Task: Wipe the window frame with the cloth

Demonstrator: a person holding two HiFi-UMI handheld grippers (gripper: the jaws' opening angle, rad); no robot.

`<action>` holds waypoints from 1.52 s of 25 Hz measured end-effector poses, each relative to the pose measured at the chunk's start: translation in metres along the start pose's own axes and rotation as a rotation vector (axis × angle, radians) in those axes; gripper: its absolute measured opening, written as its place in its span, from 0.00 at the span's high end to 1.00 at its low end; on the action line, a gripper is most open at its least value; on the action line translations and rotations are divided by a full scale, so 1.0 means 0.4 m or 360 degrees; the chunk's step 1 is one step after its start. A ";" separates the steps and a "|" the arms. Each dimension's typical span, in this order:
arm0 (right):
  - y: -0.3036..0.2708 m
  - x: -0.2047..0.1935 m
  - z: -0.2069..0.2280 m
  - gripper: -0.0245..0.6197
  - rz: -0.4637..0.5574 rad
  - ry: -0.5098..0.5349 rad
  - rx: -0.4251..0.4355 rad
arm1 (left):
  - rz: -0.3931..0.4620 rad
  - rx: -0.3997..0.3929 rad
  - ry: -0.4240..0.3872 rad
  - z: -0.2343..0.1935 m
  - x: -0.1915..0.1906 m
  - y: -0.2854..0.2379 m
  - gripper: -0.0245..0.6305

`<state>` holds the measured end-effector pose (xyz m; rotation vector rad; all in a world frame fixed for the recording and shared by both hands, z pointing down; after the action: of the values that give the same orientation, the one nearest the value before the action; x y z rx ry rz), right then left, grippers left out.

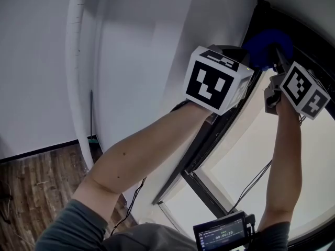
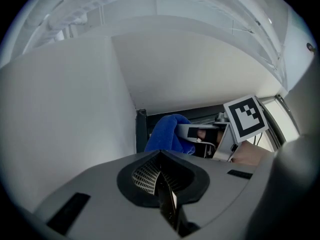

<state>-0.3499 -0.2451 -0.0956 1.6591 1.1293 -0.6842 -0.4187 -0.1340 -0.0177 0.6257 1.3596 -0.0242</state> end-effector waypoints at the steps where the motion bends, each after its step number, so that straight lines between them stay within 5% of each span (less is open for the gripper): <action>1: -0.007 -0.009 0.001 0.77 -0.0011 -0.0004 0.0004 | -0.0011 0.0005 -0.0002 -0.004 -0.005 -0.002 0.95; 26: 0.100 -0.357 -0.049 0.77 -0.0293 -0.0215 0.0000 | -0.0280 0.0001 0.0045 0.050 -0.266 0.077 0.95; 32: 0.145 -0.455 -0.075 0.77 -0.0381 -0.0306 0.0018 | -0.0318 0.0027 -0.0074 0.083 -0.334 0.121 0.95; 38: 0.191 -0.550 -0.096 0.77 -0.0444 -0.0395 0.0037 | -0.0398 0.0038 -0.0040 0.094 -0.415 0.154 0.95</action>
<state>-0.3732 -0.2954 0.1338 1.4021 1.1843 -1.0537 -0.4012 -0.1544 0.1615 0.4707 1.4080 -0.2490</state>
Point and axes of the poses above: the fingertips, and each gripper's own axes: y backward along the fingers, z to its right, x out of its top, the point moved 6 cm from there along y, backward along the fingers, and after that the axes turned 10 degrees about x, right-handed, at the moved point
